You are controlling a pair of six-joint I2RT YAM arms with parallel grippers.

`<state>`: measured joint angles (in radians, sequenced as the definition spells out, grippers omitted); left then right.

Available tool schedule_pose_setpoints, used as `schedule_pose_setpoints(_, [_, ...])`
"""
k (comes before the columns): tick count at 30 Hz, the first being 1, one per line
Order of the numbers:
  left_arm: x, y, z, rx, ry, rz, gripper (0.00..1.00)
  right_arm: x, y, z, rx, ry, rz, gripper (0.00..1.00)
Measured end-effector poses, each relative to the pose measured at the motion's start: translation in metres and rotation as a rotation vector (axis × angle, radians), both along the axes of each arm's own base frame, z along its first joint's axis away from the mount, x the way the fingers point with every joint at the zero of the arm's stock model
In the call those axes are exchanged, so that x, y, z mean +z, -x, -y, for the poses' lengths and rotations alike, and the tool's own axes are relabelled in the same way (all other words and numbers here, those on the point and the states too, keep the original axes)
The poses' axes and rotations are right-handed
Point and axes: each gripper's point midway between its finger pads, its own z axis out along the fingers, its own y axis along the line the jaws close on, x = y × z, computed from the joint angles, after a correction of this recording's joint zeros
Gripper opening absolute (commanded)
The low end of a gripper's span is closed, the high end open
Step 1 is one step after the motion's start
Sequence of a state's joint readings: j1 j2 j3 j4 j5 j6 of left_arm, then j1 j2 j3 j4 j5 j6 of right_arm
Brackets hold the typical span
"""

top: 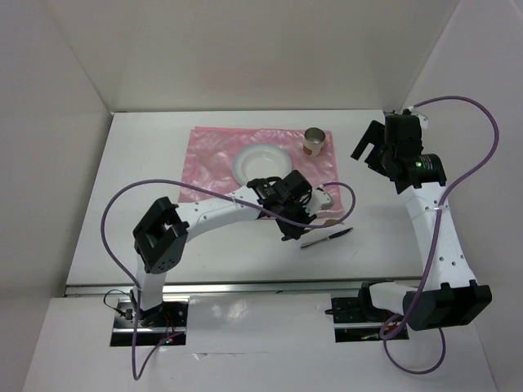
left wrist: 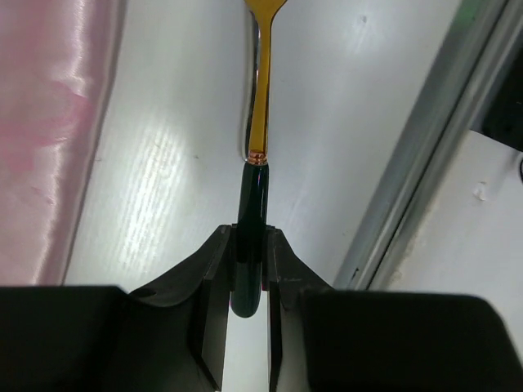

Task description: Set the dinner table for one person

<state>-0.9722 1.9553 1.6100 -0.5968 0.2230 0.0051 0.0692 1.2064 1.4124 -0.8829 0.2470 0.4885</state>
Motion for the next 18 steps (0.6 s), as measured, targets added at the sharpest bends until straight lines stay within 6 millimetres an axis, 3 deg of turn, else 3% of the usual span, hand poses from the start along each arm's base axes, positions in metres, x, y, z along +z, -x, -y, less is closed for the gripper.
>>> schedule_pose_setpoints(3, [0.006, 0.007, -0.013, 0.015, 0.026, -0.027, 0.00, 0.001, 0.001, 0.001, -0.003, 0.000, 0.003, 0.98])
schedule_pose_setpoints(5, [0.014, 0.000, -0.035, 0.086, 0.044, -0.056, 0.00, 0.003, 0.002, 0.002, -0.006, 0.001, 0.011, 0.98])
schedule_pose_setpoints(7, [0.025, -0.027, -0.063, 0.211, 0.071, -0.069, 0.00, 0.008, 0.004, 0.003, -0.001, 0.006, 0.024, 0.98])
schedule_pose_setpoints(10, [0.040, -0.083, -0.113, 0.437, 0.102, -0.049, 0.00, 0.016, 0.007, 0.002, 0.011, 0.001, 0.054, 0.98])
schedule_pose_setpoints(12, [0.044, -0.117, -0.155, 0.611, 0.082, -0.019, 0.00, 0.019, 0.008, 0.000, 0.021, -0.004, 0.074, 0.98])
schedule_pose_setpoints(15, [0.047, -0.145, -0.198, 0.809, 0.034, -0.008, 0.00, 0.018, 0.010, -0.001, 0.028, -0.008, 0.078, 0.98])
schedule_pose_setpoints(18, [0.045, -0.167, -0.226, 0.968, 0.031, -0.029, 0.00, 0.014, 0.010, -0.003, 0.042, -0.009, 0.067, 0.98])
